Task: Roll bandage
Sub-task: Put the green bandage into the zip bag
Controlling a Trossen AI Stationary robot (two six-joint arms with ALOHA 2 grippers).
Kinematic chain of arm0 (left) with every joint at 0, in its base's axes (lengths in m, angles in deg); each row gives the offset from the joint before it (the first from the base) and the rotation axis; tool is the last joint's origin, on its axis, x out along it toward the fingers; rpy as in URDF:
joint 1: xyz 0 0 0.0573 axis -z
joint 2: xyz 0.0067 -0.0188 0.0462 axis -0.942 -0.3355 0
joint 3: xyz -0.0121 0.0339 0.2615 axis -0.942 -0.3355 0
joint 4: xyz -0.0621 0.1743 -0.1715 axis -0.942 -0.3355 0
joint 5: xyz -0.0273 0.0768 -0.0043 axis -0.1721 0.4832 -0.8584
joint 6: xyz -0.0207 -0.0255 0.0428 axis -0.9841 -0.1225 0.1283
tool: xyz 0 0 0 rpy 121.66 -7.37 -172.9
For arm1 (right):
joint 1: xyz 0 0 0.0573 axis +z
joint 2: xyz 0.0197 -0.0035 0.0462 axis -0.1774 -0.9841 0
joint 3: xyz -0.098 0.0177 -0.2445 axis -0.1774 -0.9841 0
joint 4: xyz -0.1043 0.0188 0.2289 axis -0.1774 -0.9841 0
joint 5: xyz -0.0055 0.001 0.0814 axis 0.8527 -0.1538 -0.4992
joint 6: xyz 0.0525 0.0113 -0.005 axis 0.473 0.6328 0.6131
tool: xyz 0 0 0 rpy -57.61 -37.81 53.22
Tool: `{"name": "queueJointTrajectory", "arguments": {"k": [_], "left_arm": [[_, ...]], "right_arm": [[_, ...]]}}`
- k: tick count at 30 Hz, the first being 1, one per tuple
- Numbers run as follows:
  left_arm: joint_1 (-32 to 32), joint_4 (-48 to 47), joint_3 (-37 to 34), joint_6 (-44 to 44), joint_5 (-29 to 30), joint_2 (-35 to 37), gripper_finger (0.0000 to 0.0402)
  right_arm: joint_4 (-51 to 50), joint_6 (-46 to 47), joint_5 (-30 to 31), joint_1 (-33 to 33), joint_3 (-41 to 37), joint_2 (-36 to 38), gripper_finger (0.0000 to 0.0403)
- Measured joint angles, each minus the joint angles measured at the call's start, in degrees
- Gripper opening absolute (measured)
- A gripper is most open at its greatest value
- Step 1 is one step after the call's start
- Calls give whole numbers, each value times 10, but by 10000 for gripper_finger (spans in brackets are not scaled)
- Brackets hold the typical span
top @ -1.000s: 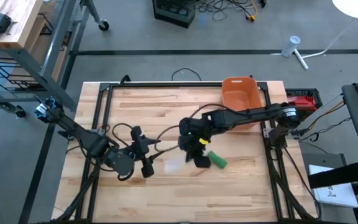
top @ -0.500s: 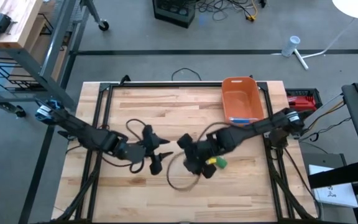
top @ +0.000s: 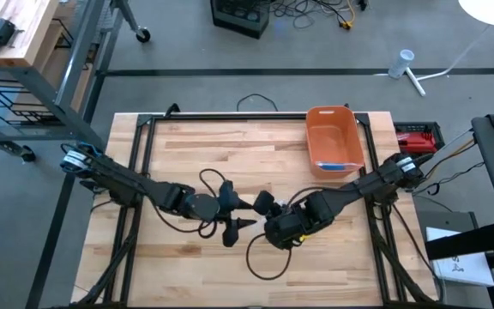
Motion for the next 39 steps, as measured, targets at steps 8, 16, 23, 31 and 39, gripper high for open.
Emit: {"name": "queueJointTrajectory", "arguments": {"k": [8, 16, 23, 31, 39], "left_arm": [[-6, 4, 31, 50, 38, -55, 234], [-7, -5, 42, 76, 78, -78, 235], [-11, -31, 42, 88, 95, -77, 176], [-11, -31, 46, 116, 94, -70, 12], [-7, -76, 93, 137, 110, -54, 3]], "right_arm": [[3, -14, 11, 2, 0, 0, 0], [3, -10, 13, 6, 0, 0, 0], [8, 12, 12, 11, 0, 0, 0], [12, 154, -72, 9, 0, 0, 0], [28, 283, -89, 9, 0, 0, 79]]}}
